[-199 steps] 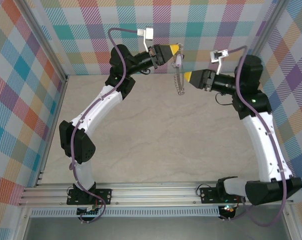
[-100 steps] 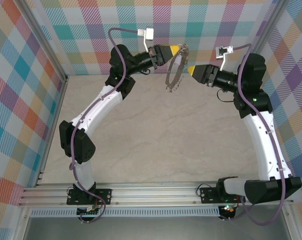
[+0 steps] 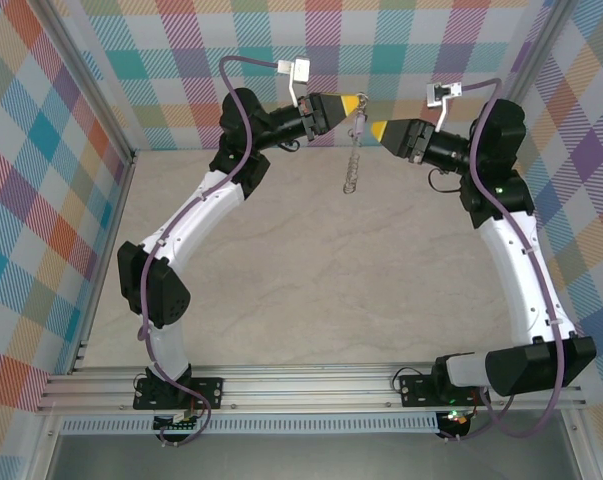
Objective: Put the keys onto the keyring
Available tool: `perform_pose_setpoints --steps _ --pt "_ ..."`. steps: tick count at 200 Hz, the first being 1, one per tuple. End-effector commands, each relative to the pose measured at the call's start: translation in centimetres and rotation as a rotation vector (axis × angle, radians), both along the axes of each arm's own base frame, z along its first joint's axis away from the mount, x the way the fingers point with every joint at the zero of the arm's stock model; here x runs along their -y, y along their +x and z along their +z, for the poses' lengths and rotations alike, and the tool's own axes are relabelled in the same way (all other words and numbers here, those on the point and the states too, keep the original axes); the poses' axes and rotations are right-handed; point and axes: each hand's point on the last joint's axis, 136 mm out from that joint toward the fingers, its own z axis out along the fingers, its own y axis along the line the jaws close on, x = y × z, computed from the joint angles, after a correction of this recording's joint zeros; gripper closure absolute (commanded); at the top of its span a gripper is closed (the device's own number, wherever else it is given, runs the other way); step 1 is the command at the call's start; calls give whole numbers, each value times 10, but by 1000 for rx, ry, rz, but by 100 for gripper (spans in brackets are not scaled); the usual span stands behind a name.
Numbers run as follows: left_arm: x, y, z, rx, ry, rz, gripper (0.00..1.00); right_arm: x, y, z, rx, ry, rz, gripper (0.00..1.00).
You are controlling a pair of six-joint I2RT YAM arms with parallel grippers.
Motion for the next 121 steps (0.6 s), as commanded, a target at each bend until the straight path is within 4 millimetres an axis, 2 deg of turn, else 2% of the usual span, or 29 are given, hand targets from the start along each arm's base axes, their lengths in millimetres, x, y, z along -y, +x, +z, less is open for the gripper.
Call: perform_pose_setpoints --steps 1,121 --pt "-12 -31 37 105 -41 -20 100 -5 -1 7 38 11 31 42" --pt "-9 -33 43 114 -48 -35 100 -23 11 4 61 -9 61 42"
